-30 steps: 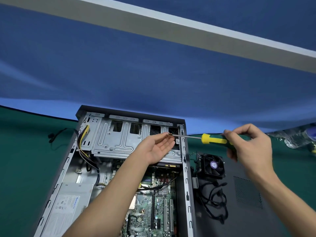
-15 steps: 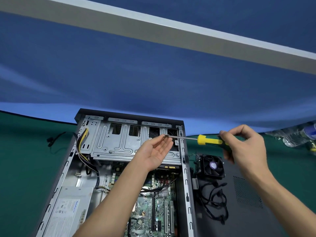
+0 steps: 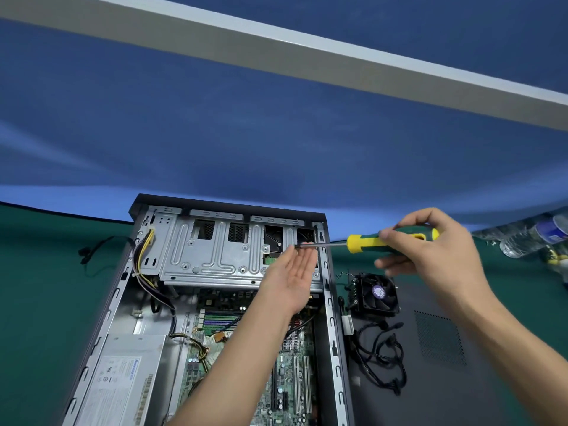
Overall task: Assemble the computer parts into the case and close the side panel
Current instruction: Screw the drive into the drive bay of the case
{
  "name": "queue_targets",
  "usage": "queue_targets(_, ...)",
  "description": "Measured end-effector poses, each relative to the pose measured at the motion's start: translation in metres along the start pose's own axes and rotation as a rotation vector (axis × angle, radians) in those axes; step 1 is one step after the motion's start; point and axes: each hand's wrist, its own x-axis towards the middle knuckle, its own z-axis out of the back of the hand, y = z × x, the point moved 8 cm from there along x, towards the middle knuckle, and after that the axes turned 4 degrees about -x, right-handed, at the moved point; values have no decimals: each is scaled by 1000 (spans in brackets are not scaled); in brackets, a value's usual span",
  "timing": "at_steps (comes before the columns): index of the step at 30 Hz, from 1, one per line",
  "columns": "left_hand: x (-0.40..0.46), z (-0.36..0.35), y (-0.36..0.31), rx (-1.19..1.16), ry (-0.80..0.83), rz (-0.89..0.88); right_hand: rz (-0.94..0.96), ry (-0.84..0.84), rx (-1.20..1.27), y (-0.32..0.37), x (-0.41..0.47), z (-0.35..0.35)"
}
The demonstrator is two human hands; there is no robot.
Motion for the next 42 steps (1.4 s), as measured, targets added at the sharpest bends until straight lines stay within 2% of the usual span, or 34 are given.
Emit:
queue_targets(6,-1,9,29,-52,-57,98,209,-72,-261,14,-11,8)
queue_targets(13,4,19,33,6,-49,132,217,-100,-308,4,-12,6)
queue_targets(19,4,40,30,196,-48,174,176,-84,-344,-5,-5,2)
queue_targets(29,8,70,8,540,-201,55,177,-84,-420,-6,0,-1)
queue_targets(42,13,83,0,631,-237,28,223,-42,-567,7,5,-16)
